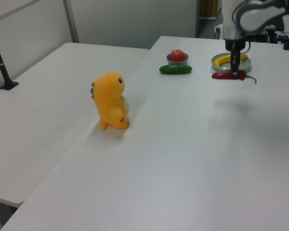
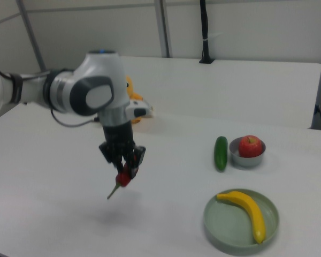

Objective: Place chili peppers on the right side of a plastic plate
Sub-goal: 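Carry the chili pepper over to the green plate beside the banana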

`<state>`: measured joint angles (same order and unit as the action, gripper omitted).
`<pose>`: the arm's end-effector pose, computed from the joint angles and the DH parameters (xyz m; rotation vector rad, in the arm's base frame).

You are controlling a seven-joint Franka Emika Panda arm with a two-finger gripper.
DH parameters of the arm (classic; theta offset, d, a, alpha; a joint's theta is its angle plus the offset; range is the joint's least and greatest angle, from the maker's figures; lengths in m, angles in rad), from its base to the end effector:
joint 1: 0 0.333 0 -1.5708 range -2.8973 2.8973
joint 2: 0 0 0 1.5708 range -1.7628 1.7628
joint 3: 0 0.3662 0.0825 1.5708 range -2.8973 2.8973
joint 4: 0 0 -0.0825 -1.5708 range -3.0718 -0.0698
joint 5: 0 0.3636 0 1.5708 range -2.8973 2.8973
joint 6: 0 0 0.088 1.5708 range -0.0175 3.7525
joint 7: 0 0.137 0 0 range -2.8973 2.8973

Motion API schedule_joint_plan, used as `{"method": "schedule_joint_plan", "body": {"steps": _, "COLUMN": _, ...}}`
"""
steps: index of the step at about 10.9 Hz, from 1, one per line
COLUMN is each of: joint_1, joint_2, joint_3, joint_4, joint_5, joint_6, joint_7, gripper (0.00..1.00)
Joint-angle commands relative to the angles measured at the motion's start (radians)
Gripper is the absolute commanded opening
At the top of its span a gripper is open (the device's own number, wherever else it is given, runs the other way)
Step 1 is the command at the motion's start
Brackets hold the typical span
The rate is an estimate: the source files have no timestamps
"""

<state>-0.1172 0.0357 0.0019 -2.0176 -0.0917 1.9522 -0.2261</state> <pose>0.5253 -0.0695 0.4556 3.0632 0.2290 -0.1749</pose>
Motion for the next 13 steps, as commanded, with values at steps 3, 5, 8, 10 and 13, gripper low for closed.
{"method": "schedule_joint_plan", "body": {"steps": 3, "joint_1": 0.008, "joint_2": 0.009, "joint_3": -0.162, "joint_4": 0.281, "joint_5": 0.177, "joint_6": -0.223, "joint_7": -0.137, "gripper": 0.14}}
{"method": "schedule_joint_plan", "body": {"steps": 5, "joint_1": -0.008, "joint_2": 0.024, "joint_3": -0.215, "joint_4": 0.325, "joint_5": 0.197, "joint_6": -0.219, "joint_7": -0.228, "gripper": 0.13}}
{"method": "schedule_joint_plan", "body": {"steps": 8, "joint_1": -0.109, "joint_2": 0.110, "joint_3": -0.220, "joint_4": 0.402, "joint_5": 0.198, "joint_6": -0.211, "joint_7": -0.413, "gripper": 0.13}}
{"method": "schedule_joint_plan", "body": {"steps": 10, "joint_1": -0.169, "joint_2": 0.183, "joint_3": -0.220, "joint_4": 0.468, "joint_5": 0.198, "joint_6": -0.155, "joint_7": -0.478, "gripper": 0.13}}
{"method": "schedule_joint_plan", "body": {"steps": 13, "joint_1": -0.258, "joint_2": 0.294, "joint_3": -0.220, "joint_4": 0.502, "joint_5": 0.223, "joint_6": 0.054, "joint_7": -0.541, "gripper": 0.13}}
